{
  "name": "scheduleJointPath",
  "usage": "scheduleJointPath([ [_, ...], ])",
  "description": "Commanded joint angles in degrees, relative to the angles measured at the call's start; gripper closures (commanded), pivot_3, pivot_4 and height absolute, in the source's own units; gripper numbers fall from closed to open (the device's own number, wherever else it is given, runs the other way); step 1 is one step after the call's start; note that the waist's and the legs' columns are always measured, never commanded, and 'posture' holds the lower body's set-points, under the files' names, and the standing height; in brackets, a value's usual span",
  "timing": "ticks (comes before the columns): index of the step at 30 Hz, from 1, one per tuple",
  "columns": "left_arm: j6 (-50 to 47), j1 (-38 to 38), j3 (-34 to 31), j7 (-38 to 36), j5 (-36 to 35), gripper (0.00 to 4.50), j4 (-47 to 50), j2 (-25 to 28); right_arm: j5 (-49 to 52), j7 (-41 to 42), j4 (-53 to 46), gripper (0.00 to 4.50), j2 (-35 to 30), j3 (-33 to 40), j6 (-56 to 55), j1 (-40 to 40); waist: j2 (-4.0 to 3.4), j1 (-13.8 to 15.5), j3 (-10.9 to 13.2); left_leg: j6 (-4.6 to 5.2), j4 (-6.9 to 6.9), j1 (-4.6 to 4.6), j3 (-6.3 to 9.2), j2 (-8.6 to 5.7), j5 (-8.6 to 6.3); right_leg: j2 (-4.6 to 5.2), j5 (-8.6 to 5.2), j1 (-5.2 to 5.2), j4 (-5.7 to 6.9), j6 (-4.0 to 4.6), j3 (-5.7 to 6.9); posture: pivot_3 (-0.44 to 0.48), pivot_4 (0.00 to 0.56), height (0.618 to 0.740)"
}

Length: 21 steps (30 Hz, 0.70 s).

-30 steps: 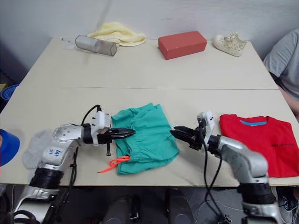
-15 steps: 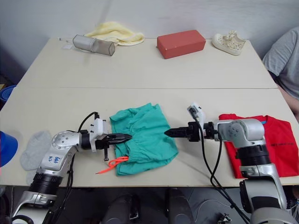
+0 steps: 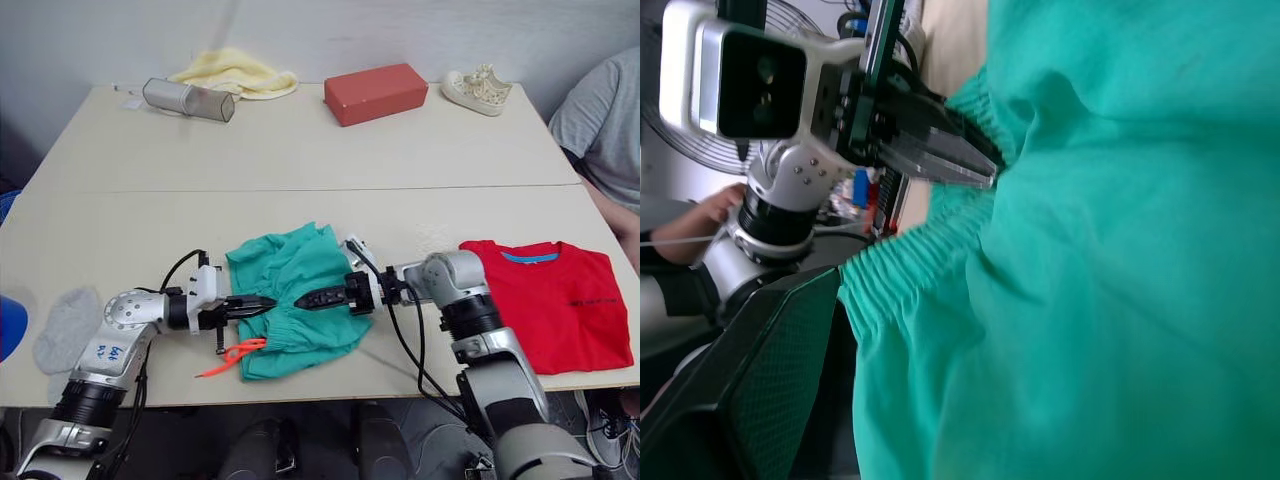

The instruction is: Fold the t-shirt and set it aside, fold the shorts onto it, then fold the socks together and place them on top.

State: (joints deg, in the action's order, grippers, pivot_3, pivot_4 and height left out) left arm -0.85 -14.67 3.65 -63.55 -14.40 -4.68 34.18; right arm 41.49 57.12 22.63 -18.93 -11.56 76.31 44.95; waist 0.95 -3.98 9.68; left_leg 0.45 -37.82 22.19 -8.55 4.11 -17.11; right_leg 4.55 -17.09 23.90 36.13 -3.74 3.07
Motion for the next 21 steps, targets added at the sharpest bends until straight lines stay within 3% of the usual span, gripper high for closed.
scheduleJointPath([
  [1,-1.48,0.19,-0.2,-0.11,-0.82,4.5,3.17,0.85,-2.94,-0.66,3.1,0.41,1.38,-2.42,-0.37,-0.8,0.0,-0.19,0.0,0.0,0.01,0.0,0.0,0.0,0.0,0.01,0.0,0.0,0.0,0.01,0.0,0.0,0.15,0.74],
  [8,-2.7,-0.61,-0.65,-0.1,-0.87,4.5,3.71,1.47,-3.02,-0.62,-0.12,2.63,-0.9,0.81,-0.21,-2.24,-0.01,-0.25,0.0,-0.13,0.29,0.14,-0.01,-0.06,0.08,0.03,-0.01,0.18,-0.07,0.03,0.0,0.0,0.15,0.74],
  [11,-2.65,-0.85,-0.47,-0.41,-0.87,4.5,3.31,1.5,-1.54,-0.68,-4.15,3.21,-3.42,2.39,2.15,-4.62,-0.01,0.21,0.0,-0.14,0.32,0.14,-0.02,-0.09,0.1,0.05,-0.01,0.19,-0.13,0.03,0.0,0.0,0.15,0.74],
  [21,-1.57,-1.95,-0.24,-1.66,-1.44,4.5,0.99,-0.17,0.65,-6.55,-10.81,3.3,-4.1,10.3,4.84,-9.41,0.0,1.99,0.0,0.03,0.45,0.15,0.0,-0.35,0.15,0.34,-0.01,0.19,-0.2,0.02,0.01,0.0,0.15,0.74],
])
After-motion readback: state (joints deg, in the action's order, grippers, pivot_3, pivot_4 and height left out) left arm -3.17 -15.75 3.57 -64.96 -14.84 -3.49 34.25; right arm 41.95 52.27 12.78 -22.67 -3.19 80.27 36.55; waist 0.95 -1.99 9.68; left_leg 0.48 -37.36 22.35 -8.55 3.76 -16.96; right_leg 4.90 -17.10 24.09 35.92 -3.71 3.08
